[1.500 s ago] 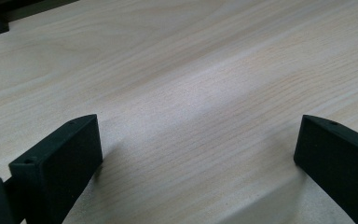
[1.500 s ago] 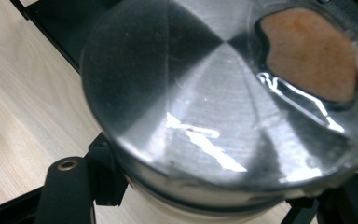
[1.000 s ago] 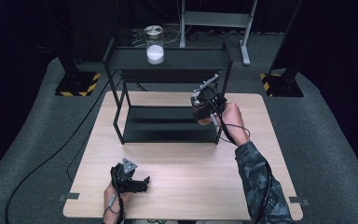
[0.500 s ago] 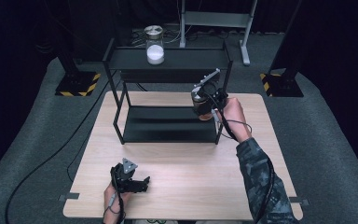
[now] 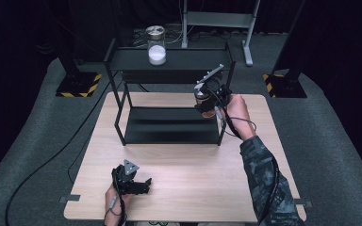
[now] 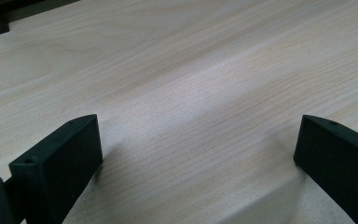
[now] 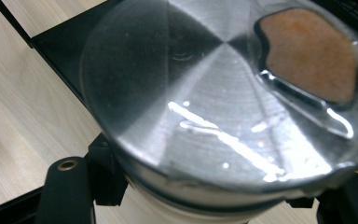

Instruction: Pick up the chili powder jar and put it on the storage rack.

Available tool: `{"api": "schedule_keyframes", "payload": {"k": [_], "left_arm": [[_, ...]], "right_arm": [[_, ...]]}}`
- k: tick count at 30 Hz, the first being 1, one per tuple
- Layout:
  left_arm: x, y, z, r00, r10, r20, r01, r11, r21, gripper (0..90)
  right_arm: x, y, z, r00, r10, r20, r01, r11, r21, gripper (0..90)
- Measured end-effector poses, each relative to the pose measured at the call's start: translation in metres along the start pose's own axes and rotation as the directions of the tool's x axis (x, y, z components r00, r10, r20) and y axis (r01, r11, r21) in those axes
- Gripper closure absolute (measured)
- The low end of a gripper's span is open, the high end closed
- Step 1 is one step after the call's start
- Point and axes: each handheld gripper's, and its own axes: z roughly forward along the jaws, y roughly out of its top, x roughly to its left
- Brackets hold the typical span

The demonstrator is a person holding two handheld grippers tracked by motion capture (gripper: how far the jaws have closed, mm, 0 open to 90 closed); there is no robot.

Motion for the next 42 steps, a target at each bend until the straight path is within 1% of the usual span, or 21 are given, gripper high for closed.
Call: {"api": "schedule_keyframes", "payload": {"k": [16, 22, 23, 27, 42], "left_arm": [[0.001, 0.0, 0.0, 1.0, -0.003, 0.003, 0.003, 1.0, 0.002, 0.3], [0.001, 0.001, 0.0, 1.0, 0.003, 0.004, -0.003, 1.0, 0.008, 0.3], [0.001, 0.0, 0.0, 1.0, -0.004, 0.004, 0.004, 1.0, 0.003, 0.3], [0.001, 0.0, 0.0, 1.0, -0.006, 0.005, 0.006, 1.0, 0.002, 0.3], [0.002, 0.001, 0.0, 1.0, -0.006, 0.008, 0.006, 1.0, 0.004, 0.3]], "right_arm": [[-0.004, 0.01, -0.012, 1.0, -0.001, 0.009, 0.001, 0.9999, -0.013, 30.7], [-0.006, 0.015, -0.017, 0.9999, 0.001, 0.011, 0.0, 0.9998, -0.019, 30.7], [-0.006, 0.015, -0.018, 0.9999, 0.001, 0.011, -0.001, 0.9998, -0.02, 30.7], [-0.007, 0.018, -0.021, 0.9999, -0.005, 0.014, 0.005, 0.9997, -0.023, 30.7], [-0.012, 0.029, -0.032, 0.9997, -0.001, 0.025, 0.001, 0.9996, -0.027, 30.7]]}}
